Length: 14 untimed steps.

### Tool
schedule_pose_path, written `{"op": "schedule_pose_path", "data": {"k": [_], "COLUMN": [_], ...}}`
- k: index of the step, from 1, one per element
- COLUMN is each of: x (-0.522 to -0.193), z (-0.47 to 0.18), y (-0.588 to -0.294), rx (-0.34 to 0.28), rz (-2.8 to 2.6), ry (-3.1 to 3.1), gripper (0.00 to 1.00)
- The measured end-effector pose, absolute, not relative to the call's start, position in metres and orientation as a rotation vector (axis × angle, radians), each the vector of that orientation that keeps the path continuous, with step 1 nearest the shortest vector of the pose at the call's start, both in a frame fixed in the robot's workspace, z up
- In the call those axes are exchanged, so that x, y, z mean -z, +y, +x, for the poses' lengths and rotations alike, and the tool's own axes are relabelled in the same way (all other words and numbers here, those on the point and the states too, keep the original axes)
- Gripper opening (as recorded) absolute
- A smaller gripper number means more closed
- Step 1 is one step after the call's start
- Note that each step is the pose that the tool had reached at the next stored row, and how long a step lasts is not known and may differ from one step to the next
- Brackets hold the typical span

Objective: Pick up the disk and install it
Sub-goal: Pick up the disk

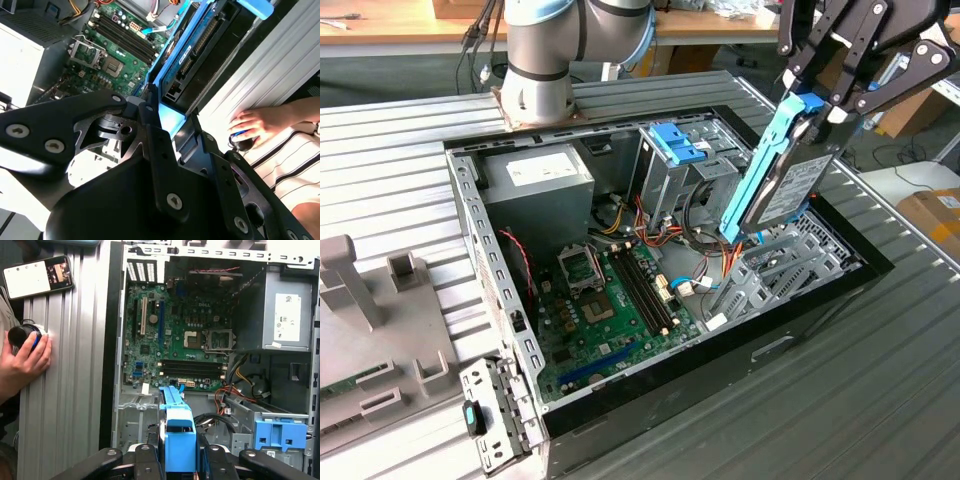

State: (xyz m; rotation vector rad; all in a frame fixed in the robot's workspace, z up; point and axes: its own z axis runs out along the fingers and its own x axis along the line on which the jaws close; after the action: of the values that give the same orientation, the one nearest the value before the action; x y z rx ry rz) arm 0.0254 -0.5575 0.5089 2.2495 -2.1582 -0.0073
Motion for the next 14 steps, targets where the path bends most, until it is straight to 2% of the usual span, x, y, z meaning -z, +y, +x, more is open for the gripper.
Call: {"op": "schedule_pose_path", "data": {"k": [14], "x": [-0.5067], "z": [0.0281], "y": [-0.5635], "rx": [-0.015], "rz": [2.201], "ry": [-2.186], "gripper": [0.37]}}
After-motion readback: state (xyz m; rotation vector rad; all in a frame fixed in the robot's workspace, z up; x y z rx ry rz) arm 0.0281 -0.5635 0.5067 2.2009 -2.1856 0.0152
